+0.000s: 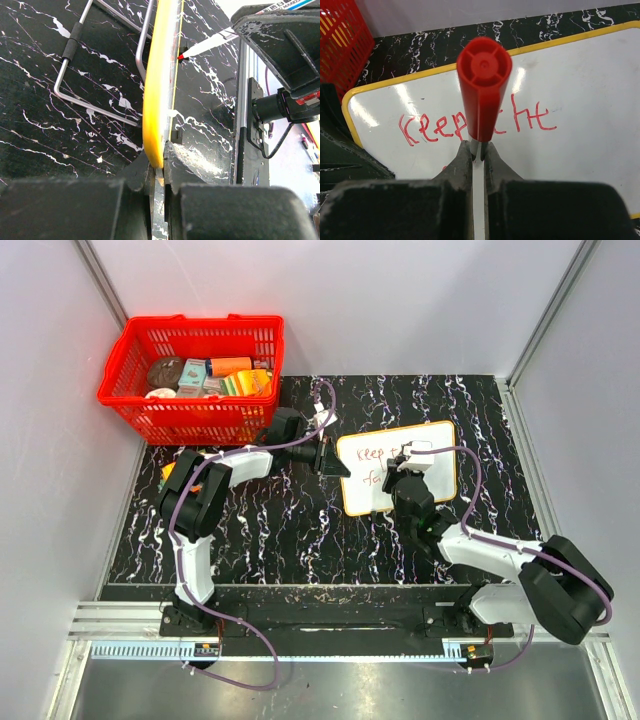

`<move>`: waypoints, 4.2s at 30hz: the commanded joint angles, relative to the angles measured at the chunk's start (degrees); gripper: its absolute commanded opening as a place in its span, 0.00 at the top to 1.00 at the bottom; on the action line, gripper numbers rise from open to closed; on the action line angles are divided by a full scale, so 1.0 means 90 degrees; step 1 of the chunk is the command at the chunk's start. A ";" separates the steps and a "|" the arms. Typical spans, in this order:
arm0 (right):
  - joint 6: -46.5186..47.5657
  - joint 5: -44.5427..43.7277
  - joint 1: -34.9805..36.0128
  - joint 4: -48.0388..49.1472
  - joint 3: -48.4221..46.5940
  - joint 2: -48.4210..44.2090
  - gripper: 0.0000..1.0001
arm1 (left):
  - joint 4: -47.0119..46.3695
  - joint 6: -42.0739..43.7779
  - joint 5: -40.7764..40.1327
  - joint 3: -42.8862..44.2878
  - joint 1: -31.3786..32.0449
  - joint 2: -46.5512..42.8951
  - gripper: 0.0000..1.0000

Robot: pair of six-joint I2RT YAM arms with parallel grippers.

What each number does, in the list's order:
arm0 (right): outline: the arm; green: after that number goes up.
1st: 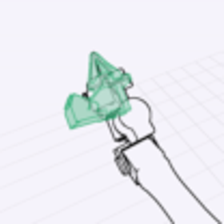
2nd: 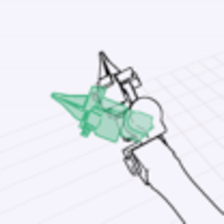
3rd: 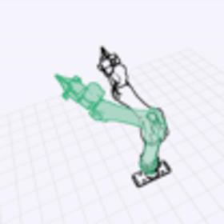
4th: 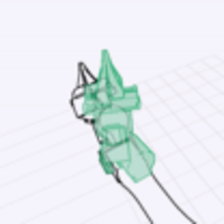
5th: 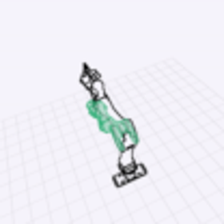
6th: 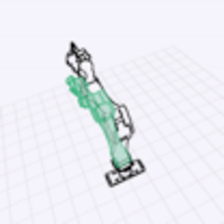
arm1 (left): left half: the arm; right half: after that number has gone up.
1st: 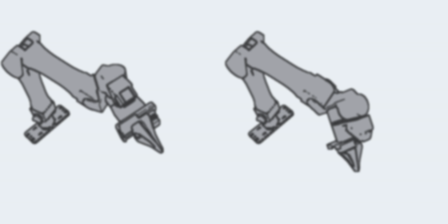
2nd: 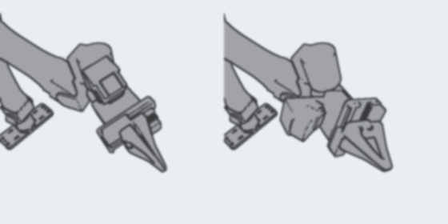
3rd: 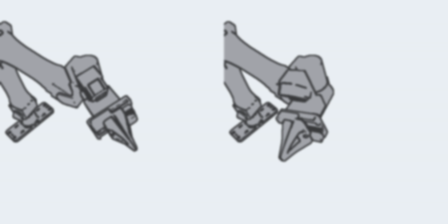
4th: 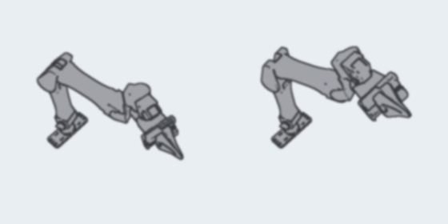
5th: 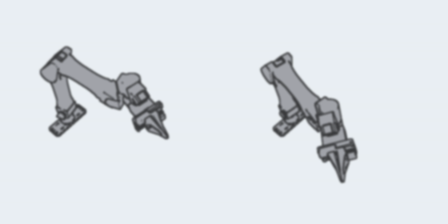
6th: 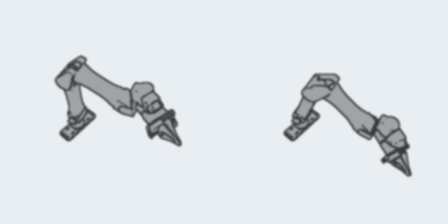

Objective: Write a sentence on the whiteboard

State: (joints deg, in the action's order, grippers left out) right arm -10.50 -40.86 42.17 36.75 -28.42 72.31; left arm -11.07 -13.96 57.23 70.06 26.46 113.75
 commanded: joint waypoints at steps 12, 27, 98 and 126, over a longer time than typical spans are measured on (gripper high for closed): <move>-0.0190 0.0018 -0.0096 0.0204 -0.0133 0.0276 1.00 | 0.0693 0.0965 -0.0627 -0.0216 0.0185 0.0378 1.00; -0.0688 0.0126 -0.0096 -0.0206 0.0306 -0.0017 1.00 | 0.0693 0.0955 -0.0646 -0.0216 0.0185 0.0378 1.00; -0.0571 0.0409 -0.0438 -0.0392 0.0326 -0.0662 1.00 | 0.0693 0.0955 -0.0656 -0.0207 0.0185 0.0378 1.00; -0.0425 0.0693 -0.0438 -0.0099 0.0307 -0.0866 1.00 | 0.0683 0.0965 -0.0627 -0.0216 0.0175 0.0369 1.00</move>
State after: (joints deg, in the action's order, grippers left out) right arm -14.79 -34.98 38.54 32.40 -25.43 66.92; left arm -11.07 -13.93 57.23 70.06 26.50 113.75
